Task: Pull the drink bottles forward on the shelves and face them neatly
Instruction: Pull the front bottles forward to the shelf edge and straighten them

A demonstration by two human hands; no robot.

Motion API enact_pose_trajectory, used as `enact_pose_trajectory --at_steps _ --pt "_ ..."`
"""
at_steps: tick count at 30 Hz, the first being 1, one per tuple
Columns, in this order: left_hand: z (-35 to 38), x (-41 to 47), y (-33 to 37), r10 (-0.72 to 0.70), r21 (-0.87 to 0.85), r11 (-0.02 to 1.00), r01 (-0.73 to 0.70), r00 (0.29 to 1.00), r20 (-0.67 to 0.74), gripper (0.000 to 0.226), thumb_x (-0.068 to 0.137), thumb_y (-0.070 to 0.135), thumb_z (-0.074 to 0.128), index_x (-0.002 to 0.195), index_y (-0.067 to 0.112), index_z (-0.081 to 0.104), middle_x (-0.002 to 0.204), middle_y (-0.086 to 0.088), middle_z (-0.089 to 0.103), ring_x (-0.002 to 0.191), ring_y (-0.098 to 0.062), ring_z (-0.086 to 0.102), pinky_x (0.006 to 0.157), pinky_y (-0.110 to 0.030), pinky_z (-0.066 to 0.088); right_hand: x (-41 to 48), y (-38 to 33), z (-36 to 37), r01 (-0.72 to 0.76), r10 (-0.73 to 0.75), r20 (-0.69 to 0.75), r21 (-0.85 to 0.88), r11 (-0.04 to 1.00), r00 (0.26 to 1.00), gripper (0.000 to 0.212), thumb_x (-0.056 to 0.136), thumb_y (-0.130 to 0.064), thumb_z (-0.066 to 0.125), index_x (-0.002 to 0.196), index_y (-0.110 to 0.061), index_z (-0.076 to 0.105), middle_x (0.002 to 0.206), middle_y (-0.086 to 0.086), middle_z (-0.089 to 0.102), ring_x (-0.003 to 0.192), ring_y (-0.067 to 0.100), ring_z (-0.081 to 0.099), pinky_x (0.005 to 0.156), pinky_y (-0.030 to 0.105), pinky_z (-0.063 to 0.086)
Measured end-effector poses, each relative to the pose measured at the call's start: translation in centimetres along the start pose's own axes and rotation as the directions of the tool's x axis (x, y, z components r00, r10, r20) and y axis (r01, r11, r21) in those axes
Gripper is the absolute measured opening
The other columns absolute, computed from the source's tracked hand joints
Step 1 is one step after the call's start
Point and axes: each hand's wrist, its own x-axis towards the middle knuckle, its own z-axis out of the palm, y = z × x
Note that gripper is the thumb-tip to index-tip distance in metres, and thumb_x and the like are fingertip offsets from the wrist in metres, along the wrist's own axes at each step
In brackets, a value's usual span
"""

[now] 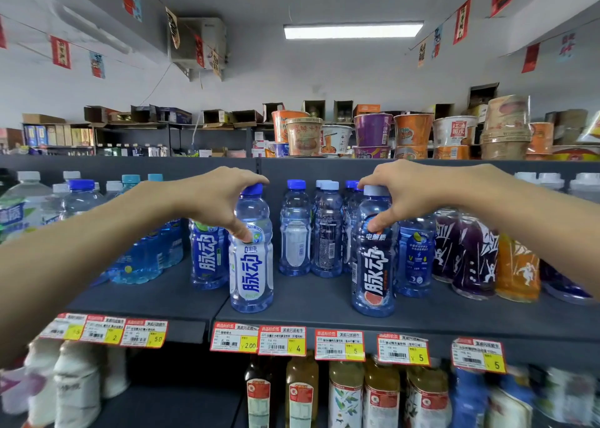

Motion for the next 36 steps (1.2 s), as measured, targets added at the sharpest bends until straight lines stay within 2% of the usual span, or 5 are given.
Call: enact_pose_trajectory --at_steps 7,15,18,27,36 --pt "-0.6 1.5 1.3 0.052 -0.119 0.991 -0.055 0.998 -0.032 0.087 0.077 0.060 0.076 0.149 0.029 0.038 0.152 0.008 0.042 0.133 -0.008 0.040 0.108 -0.029 0.031 1.0 -1.0 -1.7 0.018 -0.017 0.020 -0.057 0.998 1.000 0.102 0.070 -0.092 0.038 0.150 -0.029 0.041 0.143 -0.002 0.052 0.128 0.020 0.050 0.104 0.039 0.043" --pt "-1.7 9.6 3.5 0.028 -0.099 0.995 -0.013 0.989 0.148 0.061 0.090 0.058 0.063 0.143 0.031 0.051 0.139 0.008 0.058 0.111 -0.009 0.053 0.098 -0.027 0.034 8.0 -1.8 -0.8 -0.062 0.056 0.085 0.059 0.996 0.995 0.051 0.095 -0.042 0.055 0.143 -0.026 0.053 0.138 0.002 0.058 0.123 0.024 0.054 0.102 0.036 0.043" --pt "-1.3 12.8 3.4 -0.006 0.029 1.000 0.001 0.986 0.166 0.065 0.092 0.057 0.058 0.148 0.027 0.045 0.148 0.004 0.051 0.128 -0.018 0.051 0.110 -0.035 0.037 10.4 -1.3 -0.3 -0.115 0.106 0.117 0.069 0.991 0.987 0.050 0.095 -0.029 0.051 0.145 -0.027 0.051 0.141 0.002 0.056 0.125 0.024 0.053 0.101 0.034 0.040" --pt "0.8 16.4 3.0 -0.048 0.127 0.991 0.030 0.988 0.147 0.055 0.085 0.052 0.073 0.120 0.010 0.068 0.118 -0.002 0.068 0.101 -0.022 0.062 0.086 -0.033 0.052 13.5 -0.5 1.3 -0.153 0.150 0.210 -0.002 0.988 0.966 0.054 0.095 -0.035 0.053 0.148 -0.036 0.045 0.143 0.001 0.055 0.123 0.027 0.057 0.106 0.045 0.046" --pt "0.2 17.3 0.6 -0.015 -0.029 0.999 0.019 0.994 0.108 0.024 0.074 0.036 0.087 0.081 0.034 0.065 0.095 0.004 0.073 0.085 -0.017 0.069 0.056 -0.024 0.049 13.3 -0.3 1.0 -0.067 0.061 0.097 0.061 0.996 0.993 0.044 0.095 -0.051 0.060 0.119 -0.016 0.070 0.106 -0.001 0.071 0.098 0.020 0.065 0.094 0.038 0.054"
